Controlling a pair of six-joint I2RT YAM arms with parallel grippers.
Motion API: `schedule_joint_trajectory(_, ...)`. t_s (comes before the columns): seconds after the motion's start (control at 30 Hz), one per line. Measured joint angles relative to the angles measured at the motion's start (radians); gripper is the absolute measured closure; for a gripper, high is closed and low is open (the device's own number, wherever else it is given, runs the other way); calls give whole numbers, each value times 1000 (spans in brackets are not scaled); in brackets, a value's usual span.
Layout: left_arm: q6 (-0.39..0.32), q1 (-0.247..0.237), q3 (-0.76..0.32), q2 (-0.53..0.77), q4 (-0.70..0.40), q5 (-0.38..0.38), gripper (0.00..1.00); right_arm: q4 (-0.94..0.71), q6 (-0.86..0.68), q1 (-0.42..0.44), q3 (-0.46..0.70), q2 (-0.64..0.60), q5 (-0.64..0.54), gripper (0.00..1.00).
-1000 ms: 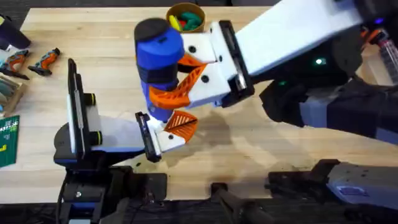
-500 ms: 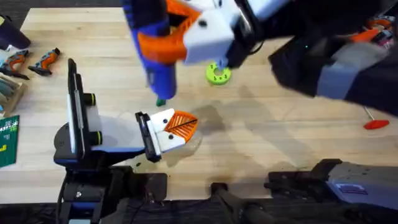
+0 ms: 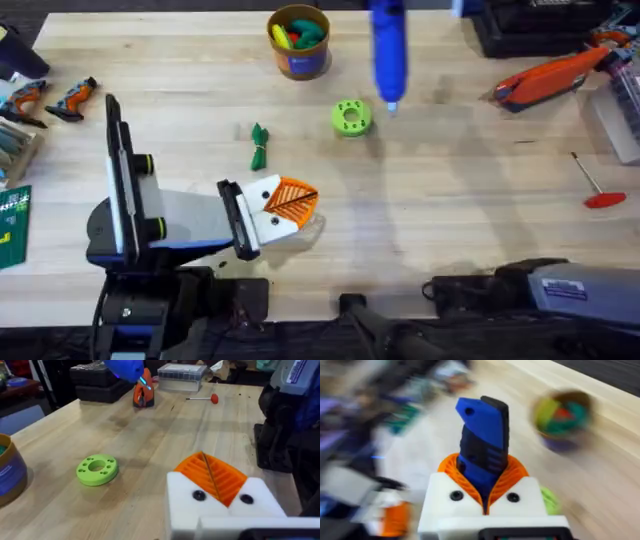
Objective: Pick up the gripper from the table and insert it into the empty holder that is missing its gripper. Then pick up a screw, insert it into the mounting hole, and use the screwdriver to tighten it. Finally, clean up the table by picking up the vegetable and placing it into the bucket.
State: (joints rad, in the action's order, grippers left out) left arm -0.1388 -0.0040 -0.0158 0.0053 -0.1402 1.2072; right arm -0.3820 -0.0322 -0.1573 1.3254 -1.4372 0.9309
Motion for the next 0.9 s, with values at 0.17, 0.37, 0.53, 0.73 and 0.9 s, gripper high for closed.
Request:
schedule_joint_trajectory(0.17, -6, 0, 0, 0, 0, 0, 988, -241, -270, 91, 20, 0, -294, 975)
schedule_joint_trajectory(0.37, -11, 0, 0, 0, 0, 0, 988, -374, -603, 115, 21, -35, -628, 975)
schedule_joint_trajectory(0.53, -11, 0, 0, 0, 0, 0, 988, -381, -863, 115, 24, -174, -815, 975)
schedule_joint_trajectory(0.73, -11, 0, 0, 0, 0, 0, 988, -374, -1127, 114, 24, -361, -919, 975)
schedule_joint_trajectory(0.9, -11, 0, 0, 0, 0, 0, 988, -367, -1246, 112, 24, -449, -942, 975)
